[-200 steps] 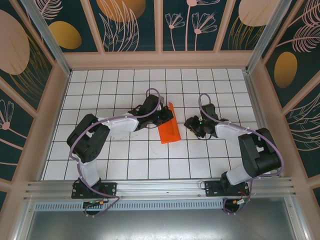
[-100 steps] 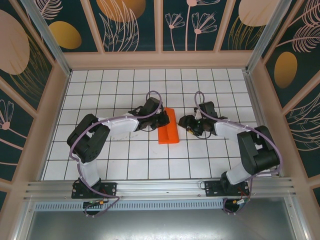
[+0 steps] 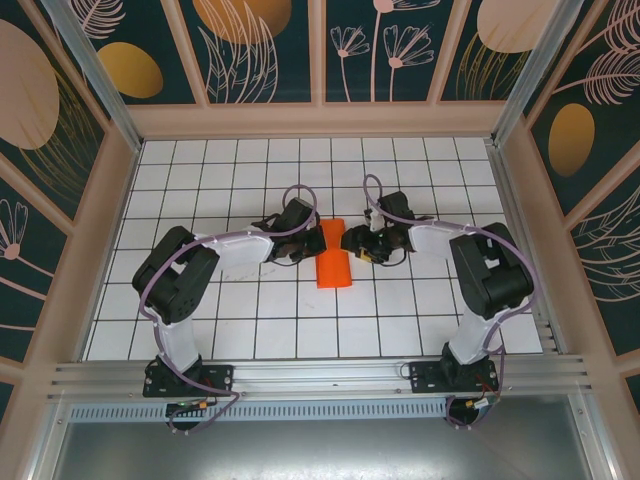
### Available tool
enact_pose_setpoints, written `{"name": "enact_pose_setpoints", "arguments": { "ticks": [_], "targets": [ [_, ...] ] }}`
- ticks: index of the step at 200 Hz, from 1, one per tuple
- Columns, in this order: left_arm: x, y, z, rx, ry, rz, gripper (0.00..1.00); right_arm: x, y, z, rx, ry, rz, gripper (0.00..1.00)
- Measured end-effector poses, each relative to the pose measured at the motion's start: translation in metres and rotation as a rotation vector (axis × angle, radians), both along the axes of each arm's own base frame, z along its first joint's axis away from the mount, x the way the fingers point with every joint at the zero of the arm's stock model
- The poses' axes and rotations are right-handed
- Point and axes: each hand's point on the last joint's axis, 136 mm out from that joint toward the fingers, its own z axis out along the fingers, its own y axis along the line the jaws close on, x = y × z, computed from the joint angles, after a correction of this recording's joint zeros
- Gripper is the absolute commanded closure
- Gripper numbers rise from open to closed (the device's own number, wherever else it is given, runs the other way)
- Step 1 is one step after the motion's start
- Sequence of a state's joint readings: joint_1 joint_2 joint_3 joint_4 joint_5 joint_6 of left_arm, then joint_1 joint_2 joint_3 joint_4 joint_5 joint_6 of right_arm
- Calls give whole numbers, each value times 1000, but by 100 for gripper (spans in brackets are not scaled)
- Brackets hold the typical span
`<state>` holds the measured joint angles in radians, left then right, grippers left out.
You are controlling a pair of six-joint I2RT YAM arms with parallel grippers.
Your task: Fold a paper plane with a square sheet of paper (pick it up from the middle)
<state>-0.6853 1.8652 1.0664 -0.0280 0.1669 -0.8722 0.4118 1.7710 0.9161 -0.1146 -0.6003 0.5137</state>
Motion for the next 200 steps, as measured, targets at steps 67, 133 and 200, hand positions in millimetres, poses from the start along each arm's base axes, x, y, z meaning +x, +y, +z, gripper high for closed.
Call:
{"name": "enact_pose_setpoints", "arguments": {
  "ticks": [67,133,200],
  "targets": [
    [-1,1,-7,6,18,9,81,3,6,-11,-52,29,22,50],
    [19,25,12,-10,-9,106,38,4,2,-22,-164,50,1,57],
    [43,74,48,3,-117,224,3,3,4,-27,-216,71,-3,50]
  ]
}}
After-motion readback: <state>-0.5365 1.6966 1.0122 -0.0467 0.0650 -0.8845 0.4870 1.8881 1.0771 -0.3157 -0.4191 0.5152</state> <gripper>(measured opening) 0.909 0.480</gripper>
